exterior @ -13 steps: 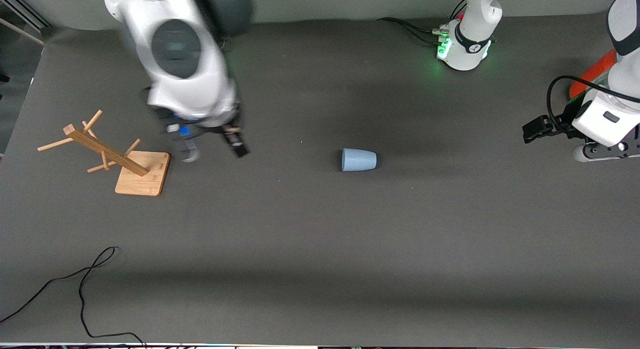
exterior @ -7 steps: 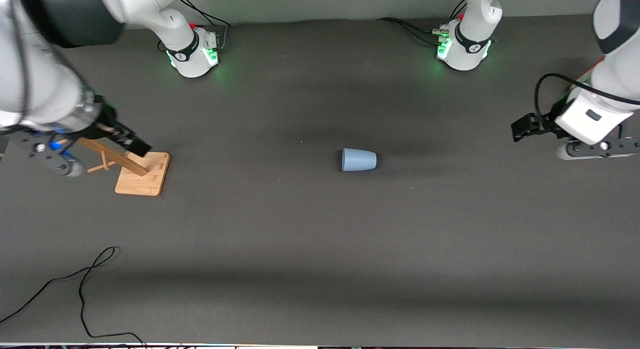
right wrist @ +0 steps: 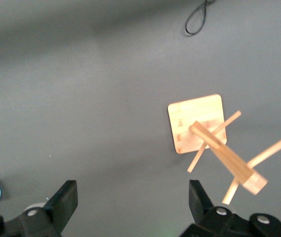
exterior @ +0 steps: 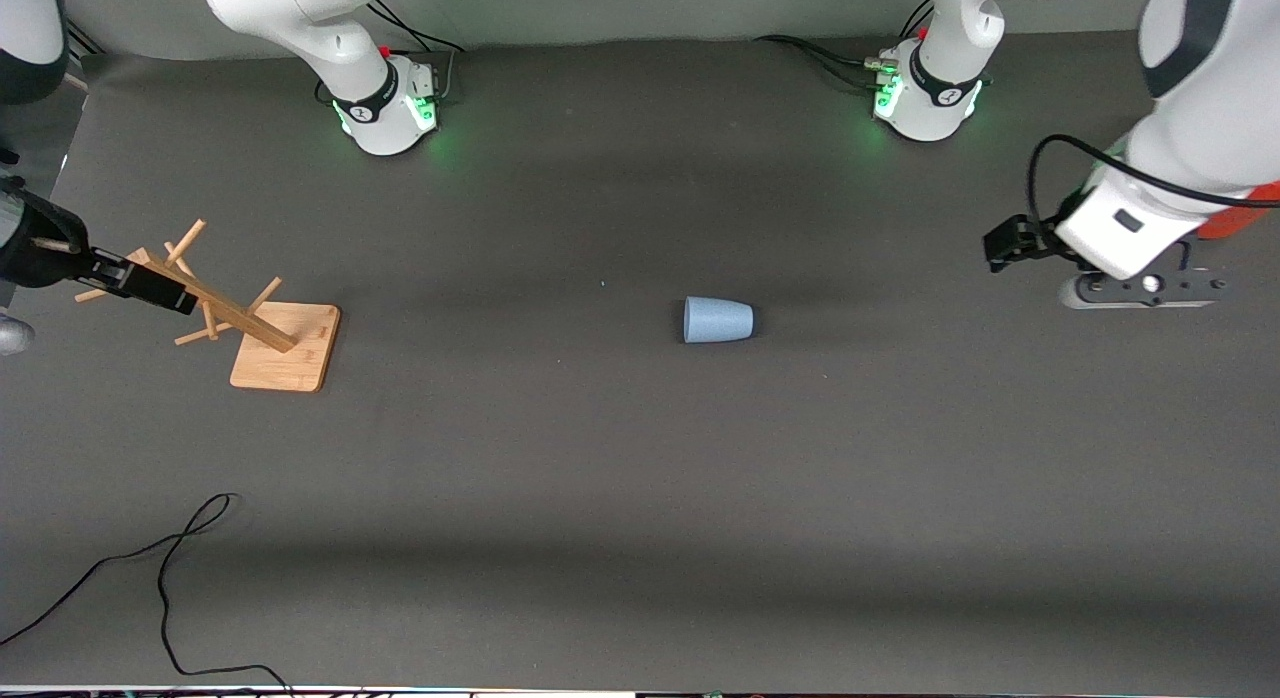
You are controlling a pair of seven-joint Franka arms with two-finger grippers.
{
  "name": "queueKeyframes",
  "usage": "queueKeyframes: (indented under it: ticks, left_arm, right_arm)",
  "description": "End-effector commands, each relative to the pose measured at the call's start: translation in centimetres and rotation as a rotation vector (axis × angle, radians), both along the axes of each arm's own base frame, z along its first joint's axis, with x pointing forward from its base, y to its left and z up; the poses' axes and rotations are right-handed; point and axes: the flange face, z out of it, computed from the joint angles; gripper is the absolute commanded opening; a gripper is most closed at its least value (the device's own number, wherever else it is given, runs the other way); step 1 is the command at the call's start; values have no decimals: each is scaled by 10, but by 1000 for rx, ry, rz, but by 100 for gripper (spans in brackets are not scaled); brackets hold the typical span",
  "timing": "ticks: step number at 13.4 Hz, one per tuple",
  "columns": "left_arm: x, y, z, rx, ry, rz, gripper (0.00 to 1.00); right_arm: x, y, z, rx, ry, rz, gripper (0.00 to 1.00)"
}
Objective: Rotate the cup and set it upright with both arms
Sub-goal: 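Move the right gripper back toward the wooden stand, then reach the left gripper to the blue cup lying on the table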
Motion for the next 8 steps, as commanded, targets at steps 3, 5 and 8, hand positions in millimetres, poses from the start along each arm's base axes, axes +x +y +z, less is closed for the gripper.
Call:
queueKeyframes:
  ticks: [3, 5, 8]
  left_arm:
    - [-21, -183, -34, 123, -33, 125, 100]
    - [-32, -272, -74, 196, -66, 153, 100]
    - [-73, -392, -171, 347, -140, 149, 100]
  right_arm:
    - [2, -21, 5, -2, -102, 249, 100]
    - [3, -17, 6, 0, -107, 263, 100]
    - [6, -20, 5, -27, -102, 267, 100]
